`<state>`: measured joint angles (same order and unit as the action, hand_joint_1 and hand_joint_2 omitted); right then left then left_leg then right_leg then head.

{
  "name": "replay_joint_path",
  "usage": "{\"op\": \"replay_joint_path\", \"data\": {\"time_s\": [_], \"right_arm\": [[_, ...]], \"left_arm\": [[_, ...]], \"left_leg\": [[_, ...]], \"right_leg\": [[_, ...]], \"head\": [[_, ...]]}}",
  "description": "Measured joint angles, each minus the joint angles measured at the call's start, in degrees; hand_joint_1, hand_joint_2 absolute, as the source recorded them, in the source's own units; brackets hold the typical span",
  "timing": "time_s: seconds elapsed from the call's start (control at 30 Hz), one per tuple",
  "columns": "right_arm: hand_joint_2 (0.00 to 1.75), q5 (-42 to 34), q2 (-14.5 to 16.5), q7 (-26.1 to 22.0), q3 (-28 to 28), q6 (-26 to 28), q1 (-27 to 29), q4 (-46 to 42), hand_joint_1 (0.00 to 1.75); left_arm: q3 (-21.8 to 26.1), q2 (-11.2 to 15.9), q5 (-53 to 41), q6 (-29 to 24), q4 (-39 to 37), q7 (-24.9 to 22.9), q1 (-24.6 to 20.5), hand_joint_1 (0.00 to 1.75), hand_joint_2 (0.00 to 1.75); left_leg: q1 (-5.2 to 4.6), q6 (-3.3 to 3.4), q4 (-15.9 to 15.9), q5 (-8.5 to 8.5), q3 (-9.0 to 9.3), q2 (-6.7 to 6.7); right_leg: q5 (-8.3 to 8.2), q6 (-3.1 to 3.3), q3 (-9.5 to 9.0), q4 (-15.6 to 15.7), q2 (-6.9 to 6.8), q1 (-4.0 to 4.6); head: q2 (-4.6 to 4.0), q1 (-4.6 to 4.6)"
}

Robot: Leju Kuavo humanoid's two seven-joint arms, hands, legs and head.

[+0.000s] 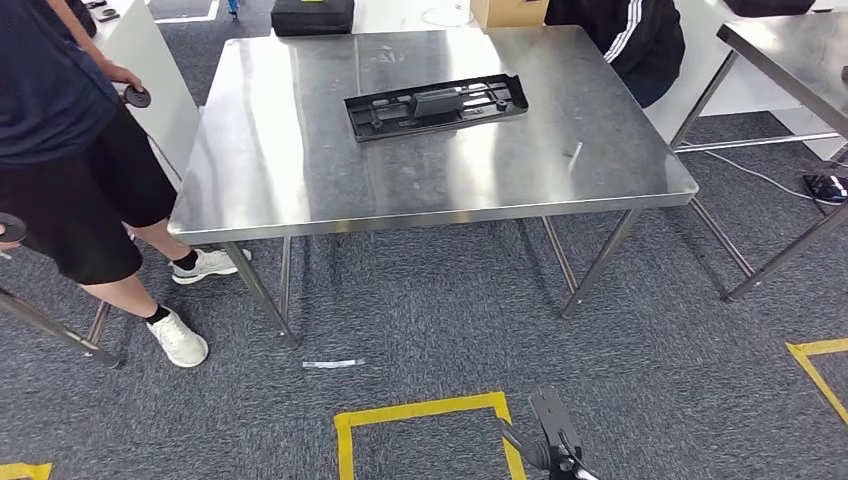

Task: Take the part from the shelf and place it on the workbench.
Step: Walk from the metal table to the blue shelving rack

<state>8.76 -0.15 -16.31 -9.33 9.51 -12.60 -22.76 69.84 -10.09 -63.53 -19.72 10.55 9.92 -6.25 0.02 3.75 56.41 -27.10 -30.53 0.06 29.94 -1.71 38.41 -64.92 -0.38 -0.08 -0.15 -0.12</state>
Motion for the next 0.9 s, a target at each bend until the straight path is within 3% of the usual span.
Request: {"op": "replay_joint_path", "data": {"time_s": [0.07, 0.1, 0.13, 0.17, 0.23, 0.3, 0.33, 0.37, 0.4, 0.43, 0.47, 0.53, 0.57, 0.6, 0.63, 0.7, 0.77, 0.8, 0.83, 0.9], "right_arm": [[0.00, -0.1, 0.0, 1.7, 0.6, 0.2, 0.1, 1.7, 0.00], [0.00, -0.2, 0.0, 2.0, 0.7, 0.3, 0.2, 2.1, 0.00], [0.00, -0.2, -0.1, 2.7, 1.1, 0.3, 0.4, 3.0, 0.00], [0.00, -0.3, -0.1, 3.6, 1.6, 0.4, 0.7, 4.0, 0.00], [0.00, -0.3, -0.1, 6.0, 2.6, 0.6, 1.3, 6.2, 0.00], [0.00, -0.2, -0.1, 7.4, 3.0, 0.8, 1.4, 7.0, 0.00], [0.00, -0.1, 0.0, 8.0, 3.2, 0.9, 1.5, 7.4, 0.00], [0.00, 0.0, 0.0, 8.5, 3.3, 1.0, 1.7, 7.9, 0.00], [0.00, 0.1, 0.1, 8.9, 3.5, 1.0, 1.9, 8.3, 0.00], [0.00, 0.1, 0.1, 9.1, 3.7, 1.1, 2.1, 8.6, 0.00], [0.00, 0.2, 0.1, 9.3, 3.8, 1.1, 2.3, 8.8, 0.00], [0.00, 0.2, 0.1, 9.3, 3.8, 1.2, 2.3, 9.0, 0.00], [0.00, 0.2, 0.1, 9.3, 3.8, 1.2, 2.3, 9.1, 0.00], [0.00, 0.2, 0.1, 9.3, 3.9, 1.2, 2.3, 9.3, 0.00], [0.00, 0.2, 0.1, 9.4, 3.9, 1.2, 2.3, 9.4, 0.00], [0.00, 0.2, 0.1, 9.8, 4.1, 1.4, 2.3, 9.6, 0.00], [0.00, 0.2, 0.1, 10.1, 4.2, 1.7, 2.4, 9.7, 0.00], [0.00, 0.1, 0.1, 10.3, 4.3, 1.9, 2.4, 9.8, 0.00], [0.00, 0.0, 0.1, 10.3, 4.3, 2.0, 2.4, 9.8, 0.00], [0.00, -0.5, 0.1, 10.6, 4.7, 2.3, 2.6, 10.0, 0.00]], "left_arm": [[0.0, 0.0, -0.1, 0.0, 0.0, 0.0, 0.0, 0.00, 0.00], [0.0, 0.0, -0.2, 0.0, 0.0, 0.0, 0.0, 0.00, 0.00], [0.0, 0.0, -0.3, 0.0, 0.0, 0.0, 0.0, 0.00, 0.00], [0.0, 0.0, -0.4, 0.0, 0.0, -0.1, 0.0, 0.00, 0.00], [0.0, 0.0, -0.7, 0.0, 0.0, -0.2, 0.0, 0.00, 0.00], [0.0, 0.1, -0.8, 0.0, 0.1, -0.3, 0.0, 0.00, 0.00], [-0.1, 0.1, -0.9, 0.0, 0.1, -0.3, 0.0, 0.00, 0.00], [-0.1, 0.1, -0.9, 0.0, 0.1, -0.3, 0.0, 0.00, 0.00], [-0.1, 0.2, -0.9, -0.1, 0.1, -0.3, 0.1, 0.00, 0.00], [-0.1, 0.2, -0.9, -0.1, 0.1, -0.3, 0.2, 0.00, 0.00], [-0.1, 0.2, -0.9, -0.1, 0.1, -0.4, 0.3, 0.00, 0.00], [-0.1, 0.2, -0.9, -0.1, 0.1, -0.4, 0.3, 0.00, 0.00], [-0.1, 0.2, -0.9, -0.1, 0.1, -0.5, 0.3, 0.00, 0.00], [-0.1, 0.2, -1.0, 0.0, 0.1, -0.5, 0.3, 0.00, 0.00], [-0.1, 0.3, -1.0, 0.0, 0.1, -0.4, 0.2, 0.00, 0.00], [-0.1, 0.3, -1.1, 0.0, 0.1, -0.4, 0.2, 0.00, 0.00], [-0.1, 0.3, -1.3, 0.0, 0.1, -0.3, -0.1, 0.00, 0.00], [-0.2, 0.3, -1.4, 0.0, 0.1, -0.1, -0.2, 0.00, 0.00], [-0.3, 0.3, -1.6, 0.0, 0.1, 0.1, -0.4, 0.00, 0.00], [-0.5, 0.3, -2.1, 0.0, 0.0, 0.6, -0.3, 0.00, 0.00]], "left_leg": [[0.01, 0.05, 0.0, 1.05, -1.13, 0.10], [0.01, 0.04, 0.1, 1.31, -1.39, 0.12], [0.09, -0.16, 0.1, 2.15, -2.56, 0.20], [0.20, -0.44, 0.3, 3.18, -3.97, 0.29], [0.31, -1.34, 0.7, 5.66, -7.14, 0.49], [0.19, -2.04, 0.8, 7.06, -7.96, 0.64], [0.19, -2.34, 0.7, 7.74, -8.10, 0.69], [0.29, -2.64, 0.7, 8.22, -8.24, 0.69], [0.42, -2.93, 1.0, 7.65, -8.46, 0.61], [0.56, -3.20, 2.1, 5.78, -8.82, 0.53], [0.68, -3.43, 4.3, 2.81, -9.35, 0.44], [0.73, -3.75, 11.3, -3.75, -10.46, 0.31], [0.73, -3.82, 14.9, -5.33, -10.71, 0.26], [0.73, -3.80, 17.4, -5.34, -10.43, 0.21], [0.73, -3.68, 18.3, -4.13, -9.42, 0.15], [0.69, -3.12, 14.2, -1.40, -4.65, 0.02], [0.43, -2.41, 5.5, -2.69, 1.78, -0.16], [0.19, -2.09, 2.1, -3.89, 3.73, -0.24], [-0.13, -1.80, 0.0, -4.76, 4.58, -0.24], [-0.38, -1.09, -0.9, -4.07, 4.06, 0.11]], "right_leg": [[3.52, 0.24, 0.84, -4.9, 0.08, -0.12], [4.06, 0.20, 0.95, -6.1, 0.08, -0.15], [2.66, -0.71, -0.36, -6.2, 0.09, -0.34], [1.14, -1.69, -2.57, -5.2, 0.10, -0.60], [-0.25, -3.20, -10.31, 2.0, 0.19, -0.96], [2.04, -2.30, -14.77, 9.3, 0.36, -0.69], [2.47, -1.80, -15.04, 10.3, 0.42, -0.47], [2.35, -1.19, -14.55, 10.3, 0.37, -0.63], [1.85, -0.61, -14.02, 10.0, 0.27, -0.73], [1.27, 0.10, -13.43, 9.9, 0.13, -0.85], [0.56, 0.78, -12.71, 9.8, -0.01, -0.95], [-0.97, 1.62, -11.08, 9.7, -0.15, -0.56], [-1.77, 1.76, -10.14, 9.5, -0.19, -0.32], [-2.55, 1.79, -9.08, 9.3, -0.21, -0.11], [-3.27, 1.75, -7.93, 9.0, -0.22, 0.07], [-4.52, 1.51, -5.61, 8.2, -0.18, 0.25], [-5.57, 1.00, -4.08, 7.8, -0.14, 0.45], [-6.09, 0.68, -3.64, 7.7, -0.19, 0.47], [-6.58, 0.33, -3.35, 7.7, -0.23, 0.42], [-7.19, -0.33, -2.65, 7.6, -0.16, 0.26]], "head": [[0.00, 0.15], [0.00, 0.14], [0.00, 0.15], [0.00, 0.16], [0.00, 0.21], [0.00, 0.17], [0.00, 0.11], [0.00, 0.08], [0.00, -0.02], [0.00, -0.10], [0.00, -0.26], [0.00, -0.50], [0.00, -0.60], [0.00, -0.62], [0.00, -0.66], [0.00, -0.67], [0.00, -0.60], [0.00, -0.55], [0.00, -0.48], [0.00, -0.46]]}}
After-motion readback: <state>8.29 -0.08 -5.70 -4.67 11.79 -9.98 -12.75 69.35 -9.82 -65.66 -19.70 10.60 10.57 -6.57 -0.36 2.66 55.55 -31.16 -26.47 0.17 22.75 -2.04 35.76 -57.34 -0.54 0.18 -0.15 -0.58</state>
